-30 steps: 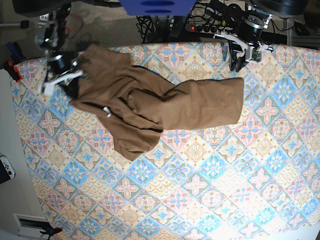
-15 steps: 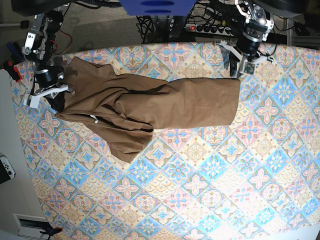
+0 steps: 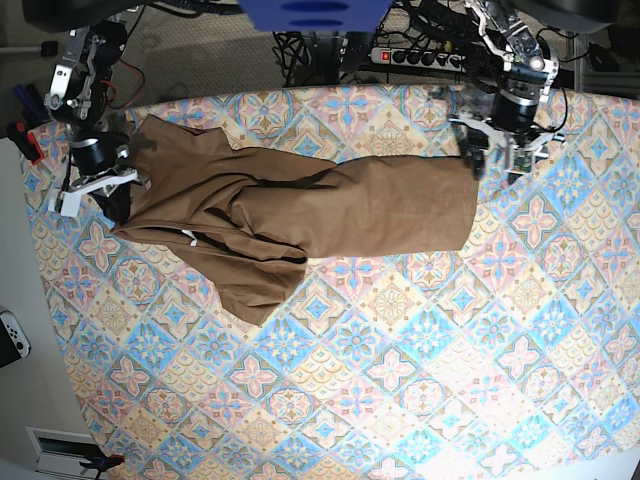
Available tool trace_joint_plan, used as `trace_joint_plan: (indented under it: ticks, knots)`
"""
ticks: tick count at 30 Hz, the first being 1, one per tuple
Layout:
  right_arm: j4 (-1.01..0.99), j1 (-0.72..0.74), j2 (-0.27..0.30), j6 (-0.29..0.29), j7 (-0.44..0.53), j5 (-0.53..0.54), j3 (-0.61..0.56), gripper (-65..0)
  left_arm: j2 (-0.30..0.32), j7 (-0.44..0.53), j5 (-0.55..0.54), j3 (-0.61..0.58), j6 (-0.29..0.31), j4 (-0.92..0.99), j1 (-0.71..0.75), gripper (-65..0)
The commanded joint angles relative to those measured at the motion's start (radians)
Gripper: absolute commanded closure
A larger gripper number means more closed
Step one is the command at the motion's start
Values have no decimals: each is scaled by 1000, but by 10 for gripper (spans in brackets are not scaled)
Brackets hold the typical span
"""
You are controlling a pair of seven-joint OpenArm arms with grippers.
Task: Layout the t-shirt on the table in an organized manner, then fold the t-shirt properly
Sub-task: 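Grasp the shirt edge with the right gripper and the other edge with the left, then lift the shirt and pull both grippers apart to stretch it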
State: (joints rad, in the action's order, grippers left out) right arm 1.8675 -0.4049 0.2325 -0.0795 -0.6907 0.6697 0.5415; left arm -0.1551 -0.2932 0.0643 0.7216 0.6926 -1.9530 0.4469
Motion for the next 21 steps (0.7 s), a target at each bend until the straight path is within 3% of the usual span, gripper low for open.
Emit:
trace_joint_plan:
  ticks: [1, 13, 17, 21]
  knots:
    - [19, 2, 14, -7, 27, 8, 5, 0, -2, 22, -14, 10, 6, -3, -9, -323]
    - [19, 2, 14, -7, 27, 8, 5, 0, 85, 18, -14, 13, 6, 240, -106, -321]
    - [19, 1, 12, -7, 27, 8, 5, 0, 116, -102, -25, 3, 6, 290, -148, -317]
    - [19, 1, 12, -7, 27, 8, 5, 0, 117, -119, -30, -30, 6, 274, -153, -289]
